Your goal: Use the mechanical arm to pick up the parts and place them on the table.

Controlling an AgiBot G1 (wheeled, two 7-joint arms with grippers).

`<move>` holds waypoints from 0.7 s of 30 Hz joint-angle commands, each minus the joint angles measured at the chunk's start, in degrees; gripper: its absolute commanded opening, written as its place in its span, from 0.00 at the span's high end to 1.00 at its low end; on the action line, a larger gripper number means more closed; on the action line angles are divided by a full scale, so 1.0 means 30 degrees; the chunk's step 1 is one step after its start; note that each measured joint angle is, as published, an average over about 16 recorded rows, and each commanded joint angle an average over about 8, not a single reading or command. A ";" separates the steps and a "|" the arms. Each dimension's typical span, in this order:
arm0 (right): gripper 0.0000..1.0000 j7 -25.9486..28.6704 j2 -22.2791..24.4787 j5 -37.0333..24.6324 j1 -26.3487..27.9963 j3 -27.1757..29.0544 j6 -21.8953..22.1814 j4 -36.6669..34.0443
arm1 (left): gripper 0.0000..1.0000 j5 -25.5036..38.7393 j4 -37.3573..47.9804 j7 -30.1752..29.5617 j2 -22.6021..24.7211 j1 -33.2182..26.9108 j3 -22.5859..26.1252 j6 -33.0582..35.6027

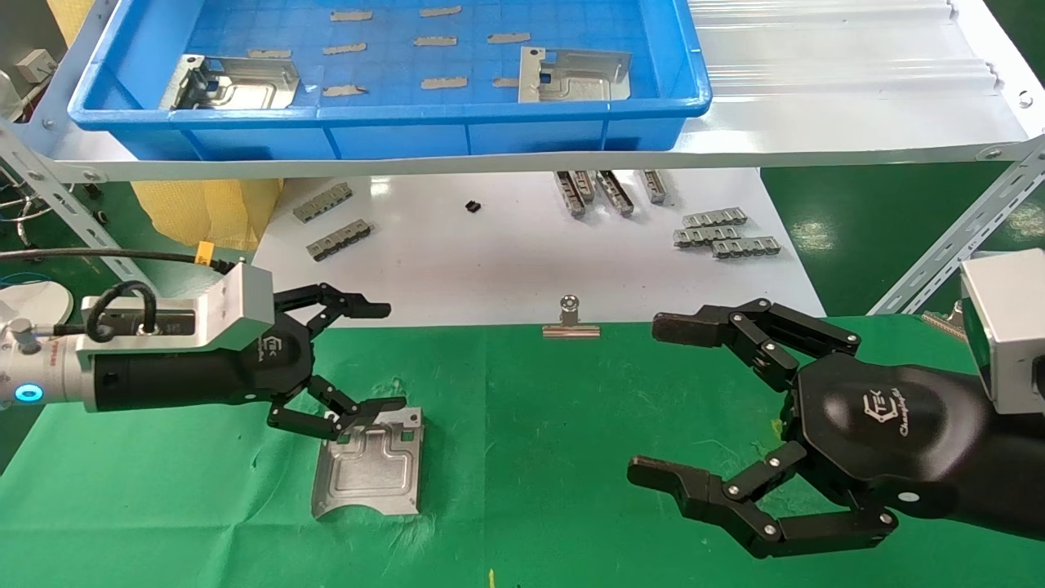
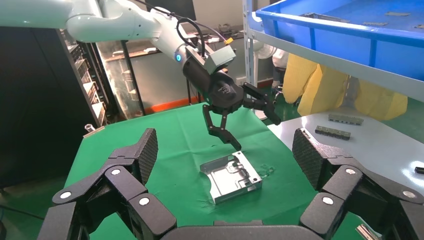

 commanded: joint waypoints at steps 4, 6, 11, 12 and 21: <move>0.00 0.0000 0.0000 0.0000 0.0000 0.0000 0.0000 0.0000 | 0.00 -0.0494 -0.1710 -0.1111 -0.0555 0.0906 -0.0756 -0.0149; 0.00 0.0000 0.0000 0.0000 0.0000 0.0000 0.0000 0.0000 | 0.00 -0.0709 -0.2468 -0.1601 -0.0800 0.1304 -0.1088 -0.0217; 0.00 0.0000 0.0000 0.0000 0.0000 0.0000 0.0000 0.0000 | 0.00 -0.1250 -0.4380 -0.2837 -0.1417 0.2310 -0.1927 -0.0388; 0.00 0.0000 0.0000 0.0000 0.0000 0.0000 0.0000 0.0000 | 0.00 -0.1355 -0.4752 -0.3077 -0.1538 0.2505 -0.2090 -0.0422; 0.00 0.0000 0.0000 0.0000 0.0000 0.0000 0.0000 0.0000 | 0.00 -0.2335 -0.8213 -0.5314 -0.2655 0.4326 -0.3608 -0.0731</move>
